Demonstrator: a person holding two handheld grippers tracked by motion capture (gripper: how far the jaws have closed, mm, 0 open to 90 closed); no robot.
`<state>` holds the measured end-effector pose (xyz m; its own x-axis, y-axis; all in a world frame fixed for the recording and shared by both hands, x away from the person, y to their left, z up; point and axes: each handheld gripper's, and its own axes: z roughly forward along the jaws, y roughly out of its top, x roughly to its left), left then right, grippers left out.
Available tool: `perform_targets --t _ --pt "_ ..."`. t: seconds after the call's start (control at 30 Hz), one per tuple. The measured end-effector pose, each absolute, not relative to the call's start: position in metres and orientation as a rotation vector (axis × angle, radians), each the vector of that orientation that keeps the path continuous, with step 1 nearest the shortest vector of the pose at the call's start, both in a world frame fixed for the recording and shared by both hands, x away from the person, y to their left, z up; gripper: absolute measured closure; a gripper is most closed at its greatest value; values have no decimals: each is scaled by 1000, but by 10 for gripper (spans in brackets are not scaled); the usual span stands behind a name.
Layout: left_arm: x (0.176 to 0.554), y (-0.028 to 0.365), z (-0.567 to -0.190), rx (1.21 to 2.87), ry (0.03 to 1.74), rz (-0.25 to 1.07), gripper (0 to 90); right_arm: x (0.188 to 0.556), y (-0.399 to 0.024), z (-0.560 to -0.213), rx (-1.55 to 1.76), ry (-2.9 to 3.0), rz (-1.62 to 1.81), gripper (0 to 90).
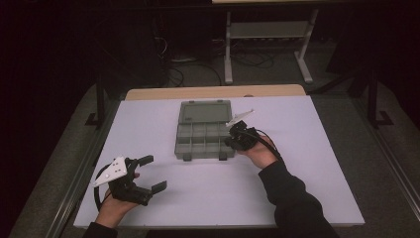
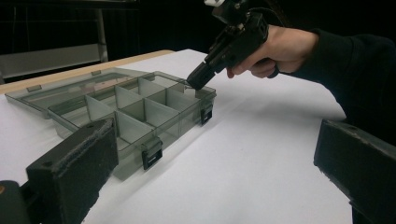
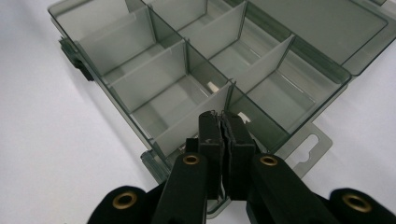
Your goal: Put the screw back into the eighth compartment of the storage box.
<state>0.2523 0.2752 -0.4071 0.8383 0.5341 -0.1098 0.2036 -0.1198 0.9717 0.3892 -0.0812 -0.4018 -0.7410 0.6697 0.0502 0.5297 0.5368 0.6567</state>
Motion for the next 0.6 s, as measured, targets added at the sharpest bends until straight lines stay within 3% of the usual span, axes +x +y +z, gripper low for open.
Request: perform_targets --t 0.3,0.47,0.6 --pt "253 275 -407 1694 577 308 0 390 -81 -404 1012 2579 980 840" --pt "253 275 -408 1695 578 307 0 388 -85 -398 1037 2564 1045 510" --pt "253 275 -407 1696 578 306 0 386 -90 -390 1042 2536 1107 299"
